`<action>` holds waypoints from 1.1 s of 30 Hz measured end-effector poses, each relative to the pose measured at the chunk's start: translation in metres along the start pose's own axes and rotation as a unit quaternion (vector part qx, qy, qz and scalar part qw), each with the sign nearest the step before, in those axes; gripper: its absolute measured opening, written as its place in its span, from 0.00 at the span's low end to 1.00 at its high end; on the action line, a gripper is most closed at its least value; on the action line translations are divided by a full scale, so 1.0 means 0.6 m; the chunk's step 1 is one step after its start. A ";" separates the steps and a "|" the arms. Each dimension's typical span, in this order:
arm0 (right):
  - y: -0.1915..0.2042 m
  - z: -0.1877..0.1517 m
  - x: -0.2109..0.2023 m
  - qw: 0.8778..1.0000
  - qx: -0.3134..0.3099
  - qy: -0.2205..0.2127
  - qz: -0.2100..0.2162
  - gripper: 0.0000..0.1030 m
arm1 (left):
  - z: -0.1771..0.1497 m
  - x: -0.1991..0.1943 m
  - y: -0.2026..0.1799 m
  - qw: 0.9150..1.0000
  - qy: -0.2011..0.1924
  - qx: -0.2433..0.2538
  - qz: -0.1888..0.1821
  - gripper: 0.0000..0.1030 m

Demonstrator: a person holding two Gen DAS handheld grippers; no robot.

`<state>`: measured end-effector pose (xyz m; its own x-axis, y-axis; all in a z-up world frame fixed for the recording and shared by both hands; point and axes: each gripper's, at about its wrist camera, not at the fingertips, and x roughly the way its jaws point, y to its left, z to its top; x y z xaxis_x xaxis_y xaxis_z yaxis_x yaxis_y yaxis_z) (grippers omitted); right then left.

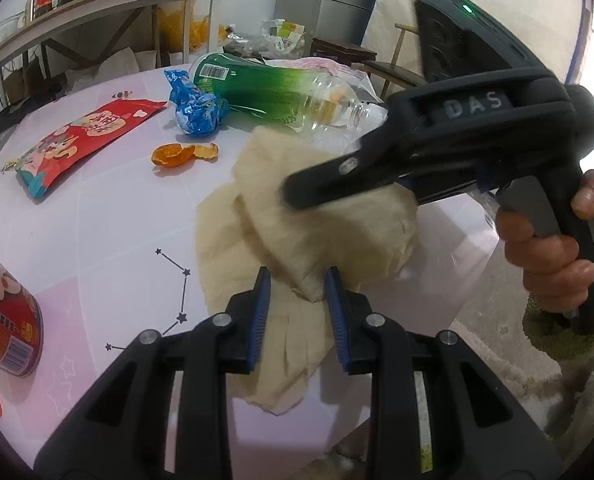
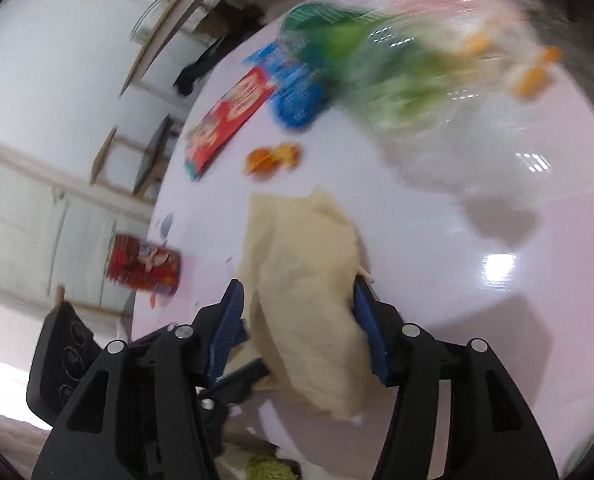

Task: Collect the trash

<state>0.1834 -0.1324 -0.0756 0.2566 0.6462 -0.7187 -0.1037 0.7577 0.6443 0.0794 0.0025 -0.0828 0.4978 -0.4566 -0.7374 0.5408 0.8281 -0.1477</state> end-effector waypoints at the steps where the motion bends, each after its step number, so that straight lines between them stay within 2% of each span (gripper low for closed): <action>1: 0.007 0.000 0.007 1.000 -0.009 0.006 -0.001 0.45 | 0.000 0.000 0.000 1.000 0.000 0.001 0.000 0.27; 3: 0.020 -0.001 0.019 1.000 -0.024 0.017 -0.005 0.38 | 0.000 0.001 0.001 1.000 -0.002 0.000 -0.003 0.27; 5: 0.027 -0.003 0.030 0.999 -0.036 0.026 -0.012 0.24 | 0.000 0.001 0.001 1.000 -0.003 0.001 -0.004 0.27; 8: 0.026 -0.004 0.033 0.999 -0.040 0.024 -0.023 0.11 | 0.001 0.000 0.001 1.000 0.000 0.004 -0.009 0.27; 11: 0.023 -0.009 0.027 0.998 -0.052 0.013 -0.039 0.09 | 0.002 -0.005 0.006 1.000 0.009 -0.007 -0.022 0.28; 14: 0.020 -0.013 0.011 0.996 -0.062 -0.004 -0.069 0.08 | 0.007 -0.019 0.019 0.998 0.009 -0.038 -0.051 0.36; 15: 0.016 -0.013 0.006 0.995 -0.061 -0.009 -0.075 0.08 | 0.012 -0.029 0.025 0.996 0.001 -0.052 -0.066 0.37; 18: -0.004 -0.023 -0.022 0.993 -0.053 -0.028 -0.103 0.08 | 0.030 -0.052 0.038 0.993 -0.026 -0.078 -0.080 0.43; 20: -0.016 -0.033 -0.040 0.991 -0.051 -0.037 -0.117 0.08 | 0.049 -0.057 0.044 0.993 -0.036 -0.085 -0.068 0.51; 25: -0.044 -0.059 -0.073 0.989 -0.039 -0.054 -0.135 0.08 | 0.126 -0.035 0.059 0.995 -0.061 -0.083 -0.008 0.69; 29: -0.063 -0.067 -0.088 0.989 -0.029 -0.065 -0.129 0.08 | 0.191 0.014 0.089 0.992 -0.060 -0.107 0.006 0.69; 33: -0.079 -0.070 -0.097 0.991 -0.020 -0.072 -0.113 0.08 | 0.241 0.064 0.099 0.994 -0.041 -0.086 0.061 0.69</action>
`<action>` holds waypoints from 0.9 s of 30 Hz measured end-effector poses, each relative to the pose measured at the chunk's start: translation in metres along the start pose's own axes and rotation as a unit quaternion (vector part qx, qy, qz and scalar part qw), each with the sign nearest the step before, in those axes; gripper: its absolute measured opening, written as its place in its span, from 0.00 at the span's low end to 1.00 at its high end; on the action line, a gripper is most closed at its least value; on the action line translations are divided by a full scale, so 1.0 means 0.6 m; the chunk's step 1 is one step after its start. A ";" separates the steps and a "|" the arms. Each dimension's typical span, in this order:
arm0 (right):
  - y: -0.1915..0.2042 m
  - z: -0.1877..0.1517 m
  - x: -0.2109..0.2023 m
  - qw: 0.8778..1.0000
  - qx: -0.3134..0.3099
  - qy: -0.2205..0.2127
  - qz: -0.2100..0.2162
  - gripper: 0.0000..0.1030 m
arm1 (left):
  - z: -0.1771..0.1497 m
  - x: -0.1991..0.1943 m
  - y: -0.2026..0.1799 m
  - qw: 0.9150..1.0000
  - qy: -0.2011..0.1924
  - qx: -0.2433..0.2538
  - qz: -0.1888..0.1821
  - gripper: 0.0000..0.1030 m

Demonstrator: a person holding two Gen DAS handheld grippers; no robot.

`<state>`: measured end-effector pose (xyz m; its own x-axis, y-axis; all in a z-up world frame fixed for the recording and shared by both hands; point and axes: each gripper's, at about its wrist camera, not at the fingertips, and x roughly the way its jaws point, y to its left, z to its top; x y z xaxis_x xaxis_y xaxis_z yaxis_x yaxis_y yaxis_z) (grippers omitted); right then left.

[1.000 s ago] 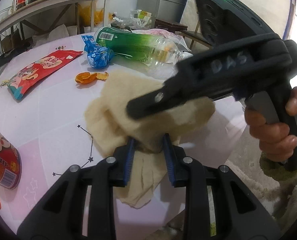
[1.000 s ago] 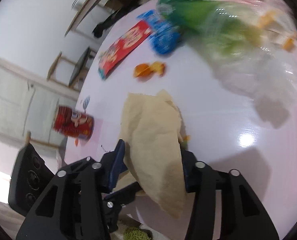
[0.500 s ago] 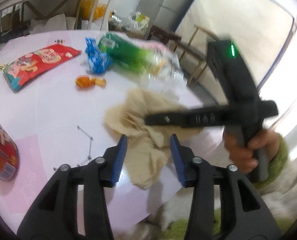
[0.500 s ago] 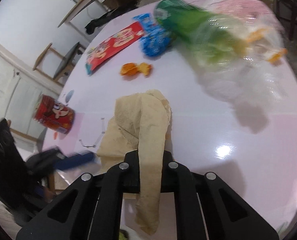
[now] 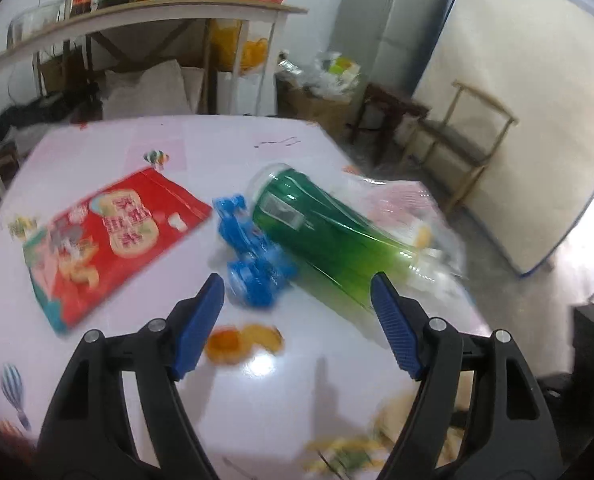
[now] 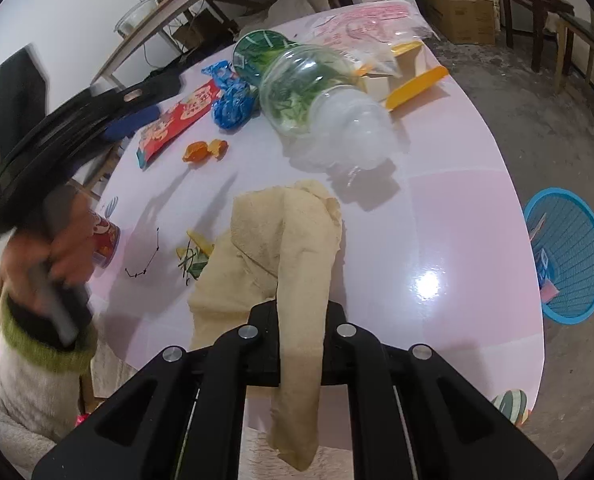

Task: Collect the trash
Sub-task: 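Grasp the blue snack wrapper with the left tool while the right holds the cloth, then carry the wrapper and cloth to the blue wastebasket and release both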

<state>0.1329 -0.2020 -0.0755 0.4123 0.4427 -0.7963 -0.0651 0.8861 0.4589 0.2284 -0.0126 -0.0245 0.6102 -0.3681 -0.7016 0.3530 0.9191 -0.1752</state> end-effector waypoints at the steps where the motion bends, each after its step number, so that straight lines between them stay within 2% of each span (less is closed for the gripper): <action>1: -0.006 0.000 -0.002 1.000 0.003 -0.001 0.005 0.08 | 0.010 0.017 0.000 1.000 0.010 0.002 0.010 0.69; 5: -0.024 0.000 -0.005 1.000 0.010 -0.003 0.019 0.08 | 0.026 0.066 0.001 0.998 0.043 0.014 0.046 0.65; 9: -0.033 0.000 -0.005 1.000 0.011 -0.003 0.029 0.08 | 0.022 0.101 0.012 0.996 0.078 0.006 0.044 0.57; 13: -0.029 0.000 -0.006 0.999 0.010 -0.004 0.032 0.08 | 0.015 0.116 0.036 0.995 0.095 -0.024 0.036 0.35; 16: -0.027 0.000 -0.007 1.000 0.008 -0.006 0.029 0.08 | 0.014 0.109 0.050 0.995 0.087 -0.040 0.030 0.27; 21: -0.022 -0.003 -0.017 1.000 0.010 -0.015 0.020 0.08 | 0.016 0.069 0.060 0.996 0.059 -0.050 0.033 0.23; 27: -0.011 -0.014 -0.041 0.999 0.015 -0.031 0.019 0.08 | 0.013 -0.040 0.038 0.999 -0.010 -0.040 0.026 0.22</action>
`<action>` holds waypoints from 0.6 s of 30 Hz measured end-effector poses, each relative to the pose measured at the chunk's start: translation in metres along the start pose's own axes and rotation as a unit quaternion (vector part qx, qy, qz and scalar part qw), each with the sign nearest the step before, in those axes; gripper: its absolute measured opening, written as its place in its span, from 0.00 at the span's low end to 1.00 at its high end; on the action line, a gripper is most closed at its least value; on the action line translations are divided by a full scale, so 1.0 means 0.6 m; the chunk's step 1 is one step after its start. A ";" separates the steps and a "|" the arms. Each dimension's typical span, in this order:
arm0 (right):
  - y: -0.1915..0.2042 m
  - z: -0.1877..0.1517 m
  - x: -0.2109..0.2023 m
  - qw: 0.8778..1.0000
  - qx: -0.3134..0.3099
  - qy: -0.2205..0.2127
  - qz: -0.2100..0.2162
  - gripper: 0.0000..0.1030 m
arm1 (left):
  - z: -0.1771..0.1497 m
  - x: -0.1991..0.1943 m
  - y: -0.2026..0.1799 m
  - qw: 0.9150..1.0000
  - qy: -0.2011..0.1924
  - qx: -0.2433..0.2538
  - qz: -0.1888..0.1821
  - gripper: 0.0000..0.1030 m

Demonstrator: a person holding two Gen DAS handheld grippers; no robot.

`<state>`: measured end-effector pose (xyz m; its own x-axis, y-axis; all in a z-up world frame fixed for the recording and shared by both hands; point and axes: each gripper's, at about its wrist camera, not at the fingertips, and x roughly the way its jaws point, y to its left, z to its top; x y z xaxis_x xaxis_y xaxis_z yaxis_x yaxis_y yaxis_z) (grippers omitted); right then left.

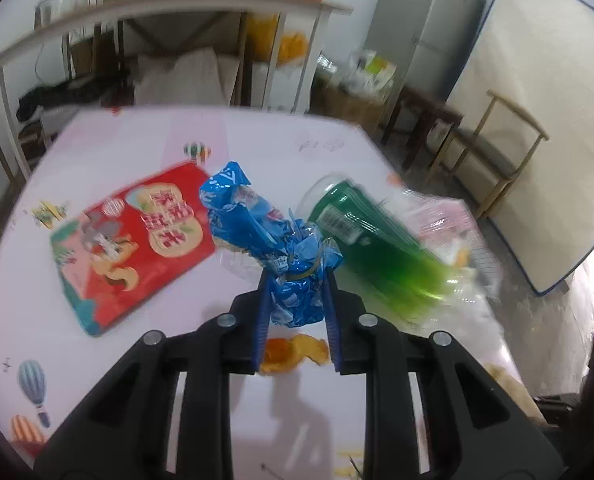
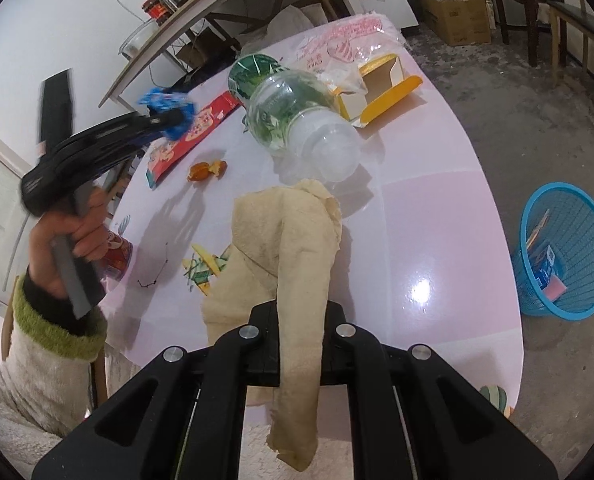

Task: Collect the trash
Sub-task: 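Carry the wrapper and cloth to the blue wastebasket and release both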

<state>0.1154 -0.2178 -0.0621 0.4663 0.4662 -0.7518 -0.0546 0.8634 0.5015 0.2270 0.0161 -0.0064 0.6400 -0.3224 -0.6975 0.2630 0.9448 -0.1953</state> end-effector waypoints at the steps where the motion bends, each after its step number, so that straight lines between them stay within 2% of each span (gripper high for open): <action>1: 0.002 -0.002 -0.004 1.000 0.000 -0.003 -0.001 0.08 | -0.001 -0.018 -0.006 1.000 -0.010 0.003 -0.008 0.22; 6: 0.004 -0.005 -0.030 1.000 0.006 -0.020 -0.007 0.07 | -0.006 -0.090 -0.057 0.996 -0.042 0.034 -0.074 0.22; 10: -0.008 -0.009 -0.060 0.999 0.023 -0.047 -0.014 0.07 | -0.009 -0.110 -0.124 0.988 -0.046 0.071 -0.126 0.22; 15: -0.062 -0.015 -0.113 0.993 0.062 -0.092 -0.042 0.07 | -0.008 -0.106 -0.230 0.974 -0.037 0.126 -0.183 0.22; 18: -0.124 -0.026 -0.150 0.985 0.108 -0.117 -0.068 0.07 | -0.008 -0.089 -0.311 0.963 -0.023 0.159 -0.216 0.22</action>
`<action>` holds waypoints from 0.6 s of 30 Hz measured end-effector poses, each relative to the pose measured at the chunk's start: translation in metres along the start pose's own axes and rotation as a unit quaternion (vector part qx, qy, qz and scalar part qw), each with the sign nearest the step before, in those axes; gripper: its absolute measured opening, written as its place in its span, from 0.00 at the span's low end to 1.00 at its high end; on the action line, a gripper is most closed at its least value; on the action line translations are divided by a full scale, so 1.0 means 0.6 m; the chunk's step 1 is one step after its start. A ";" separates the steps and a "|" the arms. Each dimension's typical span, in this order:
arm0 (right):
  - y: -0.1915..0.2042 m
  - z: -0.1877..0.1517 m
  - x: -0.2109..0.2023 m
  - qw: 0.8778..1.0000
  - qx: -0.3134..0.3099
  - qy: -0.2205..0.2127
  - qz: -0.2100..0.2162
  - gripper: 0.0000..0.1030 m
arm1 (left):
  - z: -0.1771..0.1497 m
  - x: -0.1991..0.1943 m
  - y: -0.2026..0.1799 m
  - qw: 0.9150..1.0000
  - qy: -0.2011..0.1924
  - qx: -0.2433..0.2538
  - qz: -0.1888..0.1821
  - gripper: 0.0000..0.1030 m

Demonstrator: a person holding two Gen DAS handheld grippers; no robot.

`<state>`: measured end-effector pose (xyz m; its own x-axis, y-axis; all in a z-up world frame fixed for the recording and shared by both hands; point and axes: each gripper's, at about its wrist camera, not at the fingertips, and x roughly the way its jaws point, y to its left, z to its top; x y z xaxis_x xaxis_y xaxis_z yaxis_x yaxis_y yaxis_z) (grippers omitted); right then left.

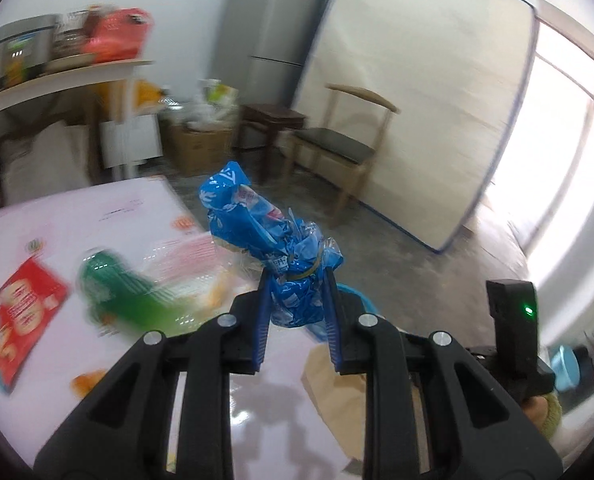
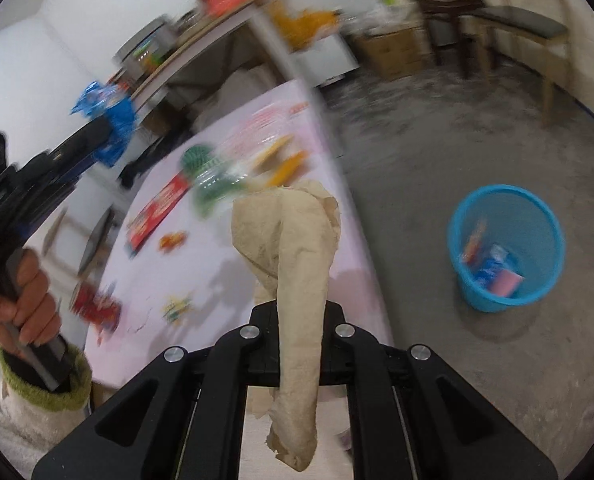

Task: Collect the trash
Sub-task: 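Carry the wrapper and cloth to the blue wastebasket and release both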

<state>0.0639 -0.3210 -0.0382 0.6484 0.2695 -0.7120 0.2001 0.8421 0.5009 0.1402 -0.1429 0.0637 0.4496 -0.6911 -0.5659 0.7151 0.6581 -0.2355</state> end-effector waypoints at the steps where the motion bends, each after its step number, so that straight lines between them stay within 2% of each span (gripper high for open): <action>1: -0.031 0.005 -0.011 1.000 0.019 -0.010 -0.015 0.07 | 0.006 0.015 -0.017 1.000 0.005 0.009 -0.007 0.22; 6: -0.175 0.021 -0.041 0.991 0.107 -0.042 -0.073 0.07 | 0.034 0.124 -0.107 0.995 0.054 0.063 -0.050 0.22; 9: -0.250 0.028 -0.033 0.983 0.151 -0.046 -0.091 0.07 | 0.039 0.219 -0.151 0.988 0.115 0.087 -0.062 0.22; 13: -0.366 0.036 0.013 0.968 0.228 -0.035 -0.096 0.07 | 0.028 0.363 -0.185 0.969 0.220 0.094 -0.061 0.22; 15: -0.406 0.038 0.042 0.962 0.256 -0.028 -0.096 0.07 | 0.012 0.435 -0.198 0.956 0.272 0.088 -0.064 0.22; 18: -0.459 0.047 0.095 0.953 0.289 -0.020 -0.095 0.07 | -0.005 0.514 -0.202 0.946 0.304 0.095 -0.053 0.22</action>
<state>0.0660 -0.5508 -0.2030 0.5849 0.1104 -0.8036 0.6798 0.4738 0.5599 0.1907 -0.4345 -0.0845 0.0205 -0.4118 -0.9110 0.8484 0.4893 -0.2021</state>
